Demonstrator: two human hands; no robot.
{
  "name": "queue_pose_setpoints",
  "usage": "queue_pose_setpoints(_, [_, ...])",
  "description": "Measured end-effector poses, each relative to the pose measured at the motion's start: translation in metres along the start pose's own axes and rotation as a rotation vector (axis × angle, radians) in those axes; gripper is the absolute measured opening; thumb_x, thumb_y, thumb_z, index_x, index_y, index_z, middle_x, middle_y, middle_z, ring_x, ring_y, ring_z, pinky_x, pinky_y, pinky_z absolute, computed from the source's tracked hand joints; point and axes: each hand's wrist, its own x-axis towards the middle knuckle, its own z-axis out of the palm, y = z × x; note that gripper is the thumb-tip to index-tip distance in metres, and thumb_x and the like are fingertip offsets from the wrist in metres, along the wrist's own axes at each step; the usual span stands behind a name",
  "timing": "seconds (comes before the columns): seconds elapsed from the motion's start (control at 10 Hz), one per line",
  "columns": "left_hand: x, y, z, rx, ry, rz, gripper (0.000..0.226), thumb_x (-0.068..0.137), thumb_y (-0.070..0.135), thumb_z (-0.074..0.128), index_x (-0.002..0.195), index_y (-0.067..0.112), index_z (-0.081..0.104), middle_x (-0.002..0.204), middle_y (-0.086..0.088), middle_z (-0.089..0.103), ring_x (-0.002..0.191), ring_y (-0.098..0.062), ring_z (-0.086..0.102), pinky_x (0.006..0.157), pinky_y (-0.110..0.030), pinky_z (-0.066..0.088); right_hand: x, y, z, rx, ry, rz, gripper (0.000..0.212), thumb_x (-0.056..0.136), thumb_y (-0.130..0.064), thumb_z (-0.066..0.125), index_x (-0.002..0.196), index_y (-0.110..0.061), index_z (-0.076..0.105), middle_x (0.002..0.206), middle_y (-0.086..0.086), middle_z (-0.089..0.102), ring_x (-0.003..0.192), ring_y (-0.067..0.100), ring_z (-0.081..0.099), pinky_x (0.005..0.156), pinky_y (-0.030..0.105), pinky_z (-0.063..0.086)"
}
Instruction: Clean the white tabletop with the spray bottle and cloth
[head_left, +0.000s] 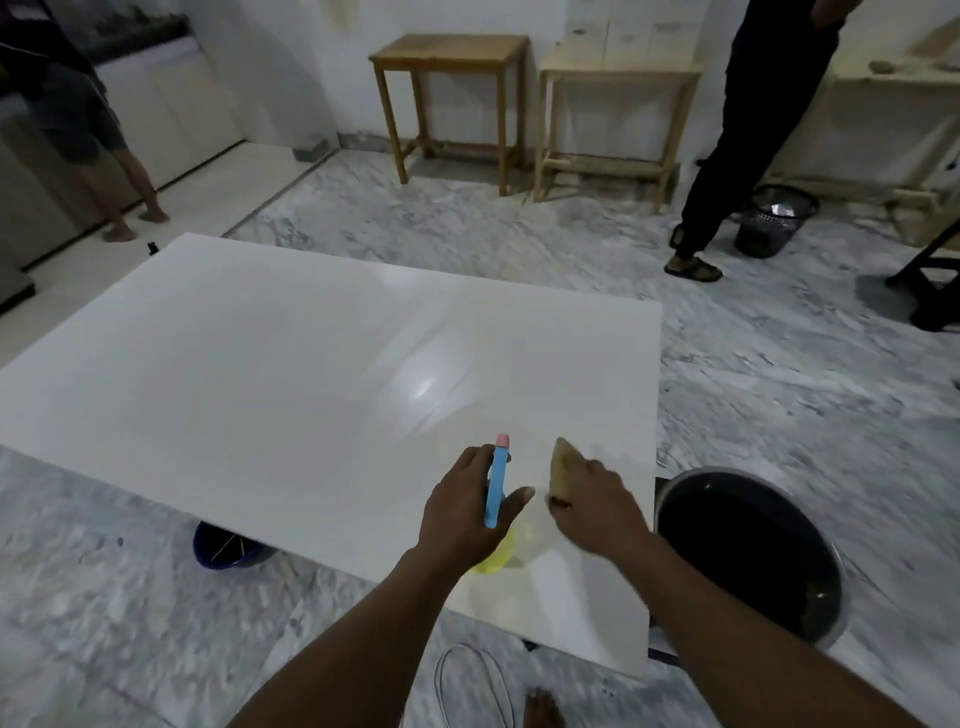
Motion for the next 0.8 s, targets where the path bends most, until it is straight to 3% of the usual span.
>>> queue_pose_setpoints(0.1, [0.012, -0.009, 0.006, 0.0, 0.008, 0.012, 0.066, 0.088, 0.064, 0.066, 0.131, 0.014, 0.062, 0.12, 0.001, 0.067, 0.09, -0.015, 0.069, 0.072, -0.019, 0.053, -0.022, 0.001, 0.054, -0.123, -0.168, 0.033, 0.088, 0.087, -0.064, 0.044, 0.155, -0.019, 0.011, 0.159, 0.013, 0.02, 0.147, 0.037, 0.021, 0.113, 0.057, 0.026])
queue_pose_setpoints(0.2, [0.015, -0.022, 0.017, -0.019, 0.015, -0.02, 0.072, 0.085, 0.069, 0.063, 0.131, 0.013, 0.06, 0.121, -0.001, 0.067, 0.093, -0.016, 0.069, 0.077, -0.026, 0.058, -0.049, 0.002, 0.1, -0.162, -0.24, 0.069, 0.089, 0.086, -0.066, 0.043, 0.157, -0.026, 0.006, 0.167, 0.011, -0.004, 0.152, 0.036, 0.0, 0.117, 0.059, 0.013])
queue_pose_setpoints(0.3, [0.02, -0.03, 0.023, -0.041, 0.033, -0.045, 0.073, 0.085, 0.07, 0.062, 0.133, 0.014, 0.058, 0.122, -0.001, 0.066, 0.093, -0.014, 0.067, 0.077, -0.023, 0.053, -0.059, 0.004, 0.116, -0.123, -0.206, 0.113, 0.083, 0.091, -0.052, 0.047, 0.158, -0.028, 0.004, 0.166, 0.006, -0.017, 0.153, 0.031, -0.013, 0.119, 0.06, 0.01])
queue_pose_setpoints(0.4, [0.024, -0.037, 0.018, 0.001, -0.045, -0.027, 0.077, 0.086, 0.072, 0.06, 0.139, 0.017, 0.053, 0.119, 0.0, 0.067, 0.097, -0.018, 0.068, 0.079, -0.029, 0.058, -0.055, -0.006, 0.117, -0.069, -0.186, 0.17, 0.08, 0.091, -0.048, 0.049, 0.157, -0.027, 0.009, 0.167, 0.006, -0.012, 0.153, 0.031, -0.011, 0.119, 0.058, 0.016])
queue_pose_setpoints(0.5, [0.026, -0.046, 0.012, 0.0, -0.224, -0.065, 0.083, 0.085, 0.067, 0.07, 0.149, 0.023, 0.04, 0.12, 0.002, 0.064, 0.101, -0.018, 0.065, 0.082, -0.033, 0.055, -0.052, -0.013, 0.115, -0.044, -0.184, 0.221, 0.077, 0.091, -0.045, 0.05, 0.156, -0.025, 0.014, 0.167, 0.007, -0.008, 0.153, 0.033, -0.007, 0.117, 0.057, 0.02])
queue_pose_setpoints(0.6, [0.032, -0.058, 0.002, 0.01, -0.466, -0.108, 0.085, 0.077, 0.064, 0.079, 0.143, 0.024, 0.042, 0.123, -0.002, 0.06, 0.107, -0.024, 0.063, 0.09, -0.039, 0.055, -0.049, -0.018, 0.102, -0.117, -0.26, 0.26, 0.075, 0.092, -0.041, 0.05, 0.156, -0.021, 0.016, 0.167, 0.01, -0.003, 0.153, 0.034, 0.002, 0.118, 0.055, 0.023])
queue_pose_setpoints(0.7, [0.053, -0.054, -0.026, 0.246, -0.904, -0.039, 0.086, 0.08, 0.056, 0.082, 0.148, 0.025, 0.04, 0.142, -0.006, 0.055, 0.13, -0.03, 0.057, 0.109, -0.044, 0.049, -0.031, -0.026, 0.069, -0.099, -0.436, 0.322, 0.066, 0.093, -0.033, 0.054, 0.151, -0.013, 0.032, 0.162, 0.019, 0.02, 0.146, 0.035, 0.03, 0.115, 0.046, 0.033])
queue_pose_setpoints(0.8, [0.099, -0.034, -0.069, 0.562, -0.968, 0.01, 0.082, 0.087, 0.054, 0.077, 0.153, 0.019, 0.044, 0.154, -0.006, 0.051, 0.14, -0.028, 0.051, 0.114, -0.042, 0.046, -0.001, -0.045, 0.011, -0.001, -0.46, 0.404, 0.054, 0.092, -0.033, 0.061, 0.139, -0.009, 0.051, 0.147, 0.015, 0.048, 0.133, 0.033, 0.048, 0.109, 0.039, 0.041])
